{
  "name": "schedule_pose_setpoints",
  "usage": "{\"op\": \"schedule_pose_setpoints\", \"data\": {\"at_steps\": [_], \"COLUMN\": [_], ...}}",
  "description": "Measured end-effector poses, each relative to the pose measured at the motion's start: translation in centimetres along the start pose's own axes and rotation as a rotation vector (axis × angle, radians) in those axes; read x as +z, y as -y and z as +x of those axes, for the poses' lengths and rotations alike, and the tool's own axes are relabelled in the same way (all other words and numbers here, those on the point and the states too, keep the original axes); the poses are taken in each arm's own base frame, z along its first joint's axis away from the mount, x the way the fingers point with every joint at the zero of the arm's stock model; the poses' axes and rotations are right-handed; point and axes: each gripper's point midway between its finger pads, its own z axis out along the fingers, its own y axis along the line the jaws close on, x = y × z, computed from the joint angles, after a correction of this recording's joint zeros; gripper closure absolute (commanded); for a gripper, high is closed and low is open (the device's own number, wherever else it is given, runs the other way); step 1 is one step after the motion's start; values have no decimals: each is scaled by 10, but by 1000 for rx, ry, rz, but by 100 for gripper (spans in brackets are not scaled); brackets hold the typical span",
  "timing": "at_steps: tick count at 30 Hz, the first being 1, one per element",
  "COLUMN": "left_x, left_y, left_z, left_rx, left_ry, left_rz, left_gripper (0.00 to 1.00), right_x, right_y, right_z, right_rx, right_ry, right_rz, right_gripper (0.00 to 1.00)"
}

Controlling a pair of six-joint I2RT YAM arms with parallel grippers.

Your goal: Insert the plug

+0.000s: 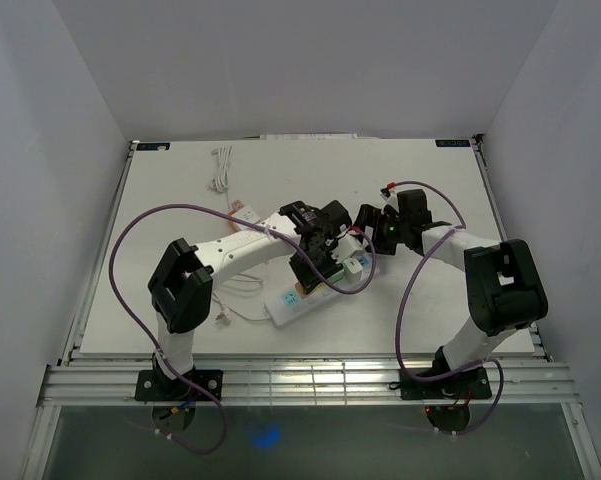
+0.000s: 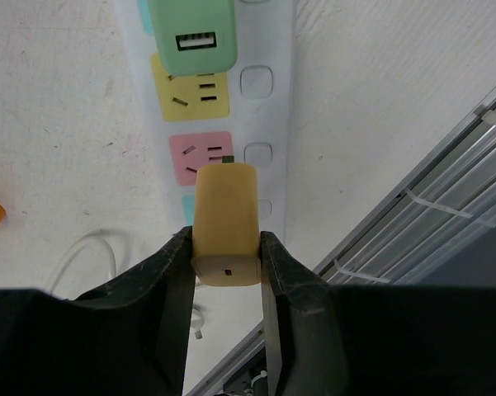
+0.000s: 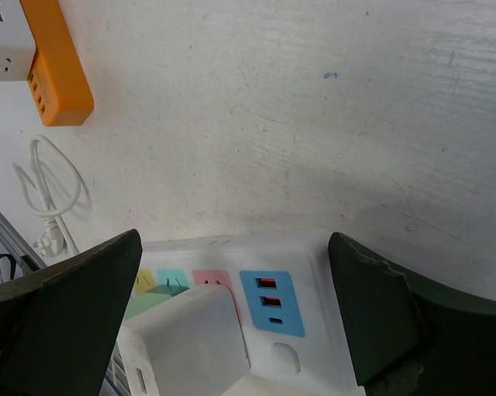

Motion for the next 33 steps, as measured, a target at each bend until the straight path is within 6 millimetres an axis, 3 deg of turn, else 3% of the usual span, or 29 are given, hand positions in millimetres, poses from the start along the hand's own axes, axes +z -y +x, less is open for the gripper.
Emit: {"op": "schedule_pose_setpoints", "data": {"at_steps": [33], "left_x": [15], "left_y": [-7], "left_z": [13], "left_rx": [-36], "left_ry": [-52], "left_rz": [28], "left_gripper": [100], "right_x": [-1], "right_y": [-1], "right_z": [0], "right_rx": [-2], "right_ry": [1], "right_rz": [-5], "right_gripper": [0]}}
